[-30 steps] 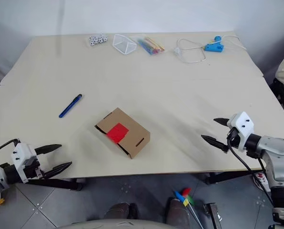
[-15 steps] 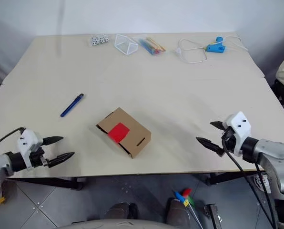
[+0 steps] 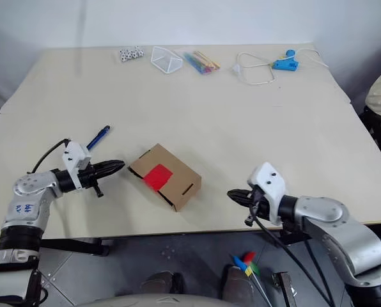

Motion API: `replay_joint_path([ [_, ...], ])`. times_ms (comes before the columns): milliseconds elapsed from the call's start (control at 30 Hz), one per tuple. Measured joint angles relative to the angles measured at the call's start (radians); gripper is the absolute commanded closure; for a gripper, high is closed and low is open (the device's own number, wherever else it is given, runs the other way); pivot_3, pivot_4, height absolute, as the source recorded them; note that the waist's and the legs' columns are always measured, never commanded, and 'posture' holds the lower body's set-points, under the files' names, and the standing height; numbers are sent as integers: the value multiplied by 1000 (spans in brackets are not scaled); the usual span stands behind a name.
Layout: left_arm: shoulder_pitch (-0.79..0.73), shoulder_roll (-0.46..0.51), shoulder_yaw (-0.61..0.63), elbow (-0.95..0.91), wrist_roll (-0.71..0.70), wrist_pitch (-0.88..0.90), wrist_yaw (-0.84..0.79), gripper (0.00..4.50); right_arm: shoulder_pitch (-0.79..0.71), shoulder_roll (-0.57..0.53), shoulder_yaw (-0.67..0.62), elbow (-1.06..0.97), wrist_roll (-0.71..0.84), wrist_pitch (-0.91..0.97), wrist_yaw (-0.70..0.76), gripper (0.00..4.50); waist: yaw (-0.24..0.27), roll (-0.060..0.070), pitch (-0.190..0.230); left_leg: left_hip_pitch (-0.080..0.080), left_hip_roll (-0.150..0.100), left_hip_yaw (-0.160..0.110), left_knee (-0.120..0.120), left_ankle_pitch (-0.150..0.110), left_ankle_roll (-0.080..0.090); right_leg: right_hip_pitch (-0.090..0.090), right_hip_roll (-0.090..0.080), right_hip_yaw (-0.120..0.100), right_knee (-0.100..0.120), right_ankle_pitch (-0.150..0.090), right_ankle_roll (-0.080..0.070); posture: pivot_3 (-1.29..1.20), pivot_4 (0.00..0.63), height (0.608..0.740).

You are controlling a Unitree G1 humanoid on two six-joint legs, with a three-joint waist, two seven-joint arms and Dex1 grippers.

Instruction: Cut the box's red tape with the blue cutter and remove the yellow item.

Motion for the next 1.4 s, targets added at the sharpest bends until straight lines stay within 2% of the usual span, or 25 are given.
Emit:
replay_joint_path([
  [267, -160, -81, -44, 206, 42, -115, -29, 4453, -115, 72, 150, 19, -44, 8, -36, 4500, 3, -2, -1, -6, -1, 1, 6, 0, 0, 0, 0, -3, 1, 1, 1, 0, 150, 740],
  [467, -195, -123, -79, 236, 42, -132, -96, 4453, -238, 137, 232, 150, -95, -33, -16, 4500, -3, -3, -1, -9, 0, 1, 8, 0, 0, -1, 1, -5, 1, 1, 1, 0, 150, 740],
  [800, -64, -44, -98, -40, 16, 112, -209, 4453, -448, 211, 216, 406, -198, -123, 8, 4500, -10, -3, -1, -10, 0, 0, 10, 0, 0, -2, 1, -5, 3, 1, 1, 0, 150, 740],
  [933, -12, -55, -166, -210, 7, 239, -235, 4453, -612, 344, 213, 633, -289, -301, -27, 4500, -16, -2, -1, -10, 1, 0, 14, 0, 0, -2, 1, -4, 8, 1, 1, 0, 150, 740],
  [1067, -6, -70, -213, -270, 9, 300, -222, 4453, -665, 418, 213, 745, -348, -419, -66, 4500, -17, -3, -1, -11, 0, -3, 16, 0, 0, -3, 1, -4, 11, 1, 1, 0, 150, 740],
  [1233, -7, -77, -214, -333, -8, 358, -199, 4453, -666, 412, 193, 802, -388, -465, -76, 4500, -21, -2, -1, -13, 0, -4, 17, 0, 0, -3, 1, -4, 11, 1, 1, 0, 150, 740],
  [1400, -7, -41, -167, -352, -42, 415, -176, 4453, -652, 311, 144, 757, -398, -462, -53, 4500, -27, -2, -1, -12, 0, -7, 17, 0, 0, -3, 1, -4, 11, 1, 1, 0, 150, 740],
])
